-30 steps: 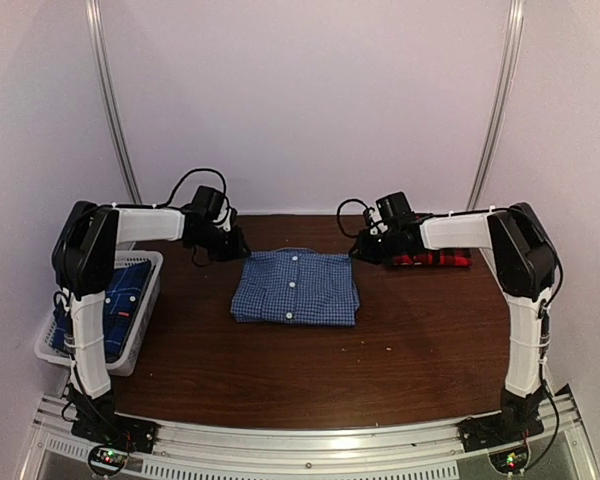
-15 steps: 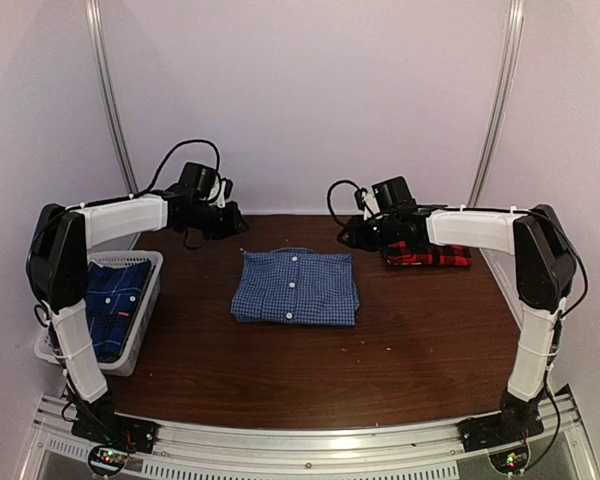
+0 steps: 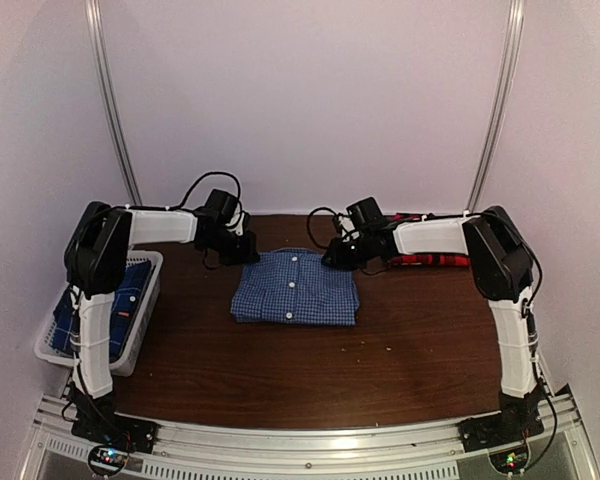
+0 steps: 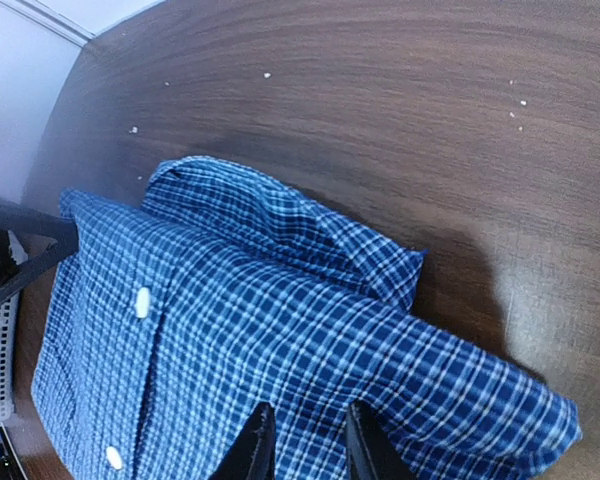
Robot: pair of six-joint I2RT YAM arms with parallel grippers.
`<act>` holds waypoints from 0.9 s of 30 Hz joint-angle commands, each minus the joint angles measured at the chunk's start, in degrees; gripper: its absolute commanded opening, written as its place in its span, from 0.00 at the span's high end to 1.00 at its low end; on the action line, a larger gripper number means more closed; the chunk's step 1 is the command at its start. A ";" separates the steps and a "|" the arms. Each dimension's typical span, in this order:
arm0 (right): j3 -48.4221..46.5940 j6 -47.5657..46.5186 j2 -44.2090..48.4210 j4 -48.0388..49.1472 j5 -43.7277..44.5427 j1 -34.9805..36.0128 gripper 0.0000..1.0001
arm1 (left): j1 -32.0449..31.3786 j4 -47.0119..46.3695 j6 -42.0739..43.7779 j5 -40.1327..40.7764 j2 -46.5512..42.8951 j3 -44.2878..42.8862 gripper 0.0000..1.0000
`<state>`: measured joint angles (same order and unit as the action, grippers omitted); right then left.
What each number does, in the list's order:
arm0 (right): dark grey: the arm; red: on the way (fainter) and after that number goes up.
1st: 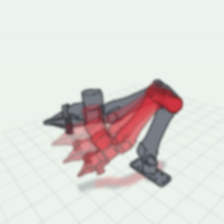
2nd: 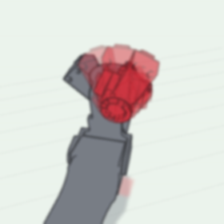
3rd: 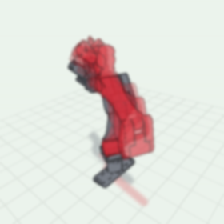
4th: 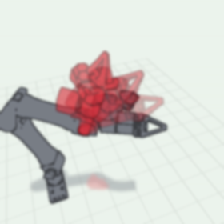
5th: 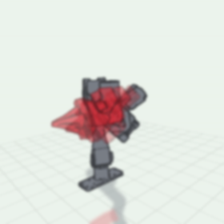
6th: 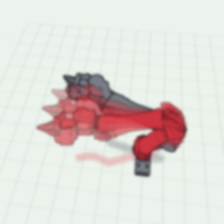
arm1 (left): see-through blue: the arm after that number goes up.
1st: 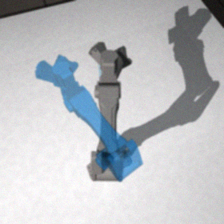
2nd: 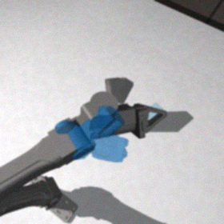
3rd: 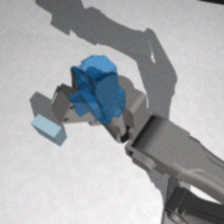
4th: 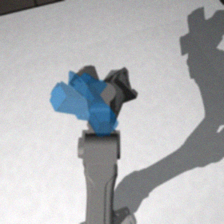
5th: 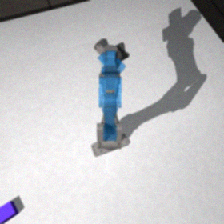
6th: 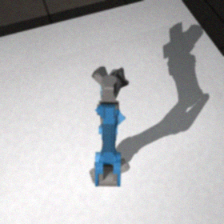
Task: Fold and stack the long sleeve shirts
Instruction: Smooth out the square-folded shirt at the center of the board.
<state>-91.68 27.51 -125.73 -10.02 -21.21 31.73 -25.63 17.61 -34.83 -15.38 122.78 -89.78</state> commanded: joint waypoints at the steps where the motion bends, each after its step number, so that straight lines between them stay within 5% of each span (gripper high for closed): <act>1: -4.94 0.09 -4.12 -0.98 -1.40 -2.48 0.74 | 2.90 -0.83 1.64 -0.11 4.94 -6.52 1.00; 9: -7.82 3.22 -8.56 -0.59 -4.51 -5.78 0.72 | 4.36 2.51 2.24 -2.06 12.58 -14.14 1.00; 17: -8.94 0.81 -4.25 -4.38 -2.32 -6.36 0.69 | 4.74 7.09 3.76 1.28 9.28 -18.31 0.99; 22: -6.46 -0.61 1.73 -5.84 0.59 -6.32 0.66 | 4.97 8.18 4.37 3.41 3.03 -15.54 0.90; 27: 3.05 0.82 9.24 -2.20 -0.15 -5.71 0.65 | 2.91 3.76 2.57 1.52 -6.60 -3.38 0.90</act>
<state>-94.85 28.27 -123.76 -14.52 -22.28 25.52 -21.19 24.67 -31.86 -13.45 124.44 -100.55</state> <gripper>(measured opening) 0.346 0.096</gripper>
